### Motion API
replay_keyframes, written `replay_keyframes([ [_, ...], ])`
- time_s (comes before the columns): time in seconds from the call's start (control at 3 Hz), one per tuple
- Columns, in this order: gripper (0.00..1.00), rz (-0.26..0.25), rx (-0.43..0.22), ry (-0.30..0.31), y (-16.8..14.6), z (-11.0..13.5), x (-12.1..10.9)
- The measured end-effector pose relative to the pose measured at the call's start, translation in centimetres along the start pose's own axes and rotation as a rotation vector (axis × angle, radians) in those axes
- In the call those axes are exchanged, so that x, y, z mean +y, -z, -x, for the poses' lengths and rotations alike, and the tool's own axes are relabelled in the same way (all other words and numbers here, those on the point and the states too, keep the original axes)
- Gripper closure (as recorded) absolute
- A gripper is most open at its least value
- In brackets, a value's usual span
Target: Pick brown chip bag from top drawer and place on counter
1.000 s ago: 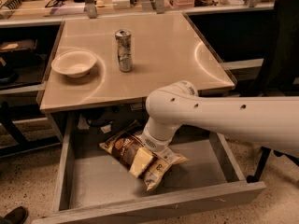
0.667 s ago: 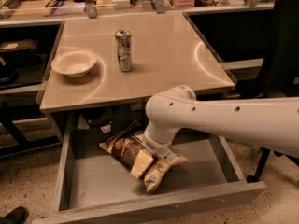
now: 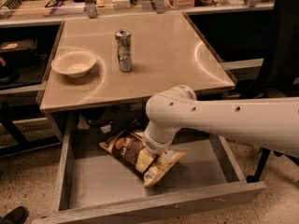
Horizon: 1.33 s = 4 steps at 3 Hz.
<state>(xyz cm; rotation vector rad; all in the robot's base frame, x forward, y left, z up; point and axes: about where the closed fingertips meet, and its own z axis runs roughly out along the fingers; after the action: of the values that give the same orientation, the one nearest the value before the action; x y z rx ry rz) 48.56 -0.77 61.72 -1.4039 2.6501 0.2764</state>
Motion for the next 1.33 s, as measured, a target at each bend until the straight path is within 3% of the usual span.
replay_keyframes([
  [0.67, 0.89, 0.000, 0.000, 0.000, 0.0, 0.0, 0.0],
  [1.0, 1.00, 0.001, -0.004, -0.002, 0.5, 0.0, 0.0],
  [1.33, 1.00, -0.005, -0.056, -0.031, 4.6, -1.5, -0.5],
])
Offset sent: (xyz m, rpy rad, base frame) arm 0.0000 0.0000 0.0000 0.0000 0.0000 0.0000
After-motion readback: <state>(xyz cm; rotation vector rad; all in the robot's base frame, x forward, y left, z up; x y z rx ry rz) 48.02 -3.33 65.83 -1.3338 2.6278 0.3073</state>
